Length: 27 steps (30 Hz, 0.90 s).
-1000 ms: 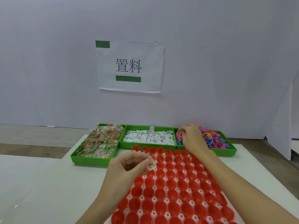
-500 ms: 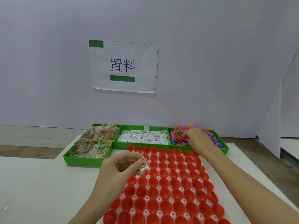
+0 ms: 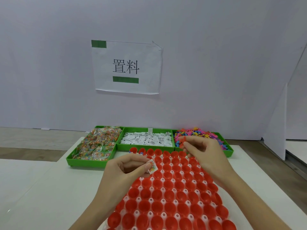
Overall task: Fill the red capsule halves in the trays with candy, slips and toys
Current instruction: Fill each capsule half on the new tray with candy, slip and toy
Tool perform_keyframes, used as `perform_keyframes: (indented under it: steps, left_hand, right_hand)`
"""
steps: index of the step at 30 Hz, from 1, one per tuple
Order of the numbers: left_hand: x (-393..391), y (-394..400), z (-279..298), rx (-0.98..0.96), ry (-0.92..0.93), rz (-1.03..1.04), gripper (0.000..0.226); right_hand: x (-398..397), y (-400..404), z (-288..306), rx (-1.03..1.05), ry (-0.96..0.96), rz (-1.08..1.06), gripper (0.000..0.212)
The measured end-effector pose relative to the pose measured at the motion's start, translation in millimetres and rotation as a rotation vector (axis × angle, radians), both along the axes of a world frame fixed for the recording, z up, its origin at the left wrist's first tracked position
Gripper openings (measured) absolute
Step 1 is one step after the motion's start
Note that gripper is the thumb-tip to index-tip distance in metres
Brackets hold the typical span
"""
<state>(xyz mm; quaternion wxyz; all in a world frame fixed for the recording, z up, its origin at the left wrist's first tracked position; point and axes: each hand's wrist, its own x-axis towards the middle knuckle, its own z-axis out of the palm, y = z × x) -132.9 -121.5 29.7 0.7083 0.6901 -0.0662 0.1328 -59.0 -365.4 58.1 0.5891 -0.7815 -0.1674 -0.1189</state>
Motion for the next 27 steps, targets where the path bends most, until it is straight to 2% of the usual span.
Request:
perform_keyframes:
  steps: [4, 7, 12, 22, 27]
  left_hand:
    - [-4.1, -6.8, -0.8, -0.017, 0.001, -0.055, 0.013]
    - [-7.1, -11.9, -1.8, 0.015, 0.017, -0.091, 0.014]
    - [-10.1, -17.3, -1.4, 0.148, -0.007, -0.148, 0.013]
    - [-10.1, -16.0, -6.3, 0.291, -0.141, -0.019, 0.015]
    - [-4.0, -10.7, -6.5, 0.276, -0.185, 0.057, 0.014]
  right_hand:
    - [-45.4, 5.5, -17.1, -0.087, -0.036, -0.045, 0.026]
    - [-56.9, 11.3, -25.5, -0.130, -0.024, -0.046, 0.019]
    - [-64.2, 19.4, -26.3, -0.198, -0.057, 0.031, 0.013]
    - [-68.0, 23.3, -28.0, -0.179, -0.043, 0.095, 0.020]
    - [-50.6, 33.9, -10.7, -0.251, -0.033, 0.204, 0.011]
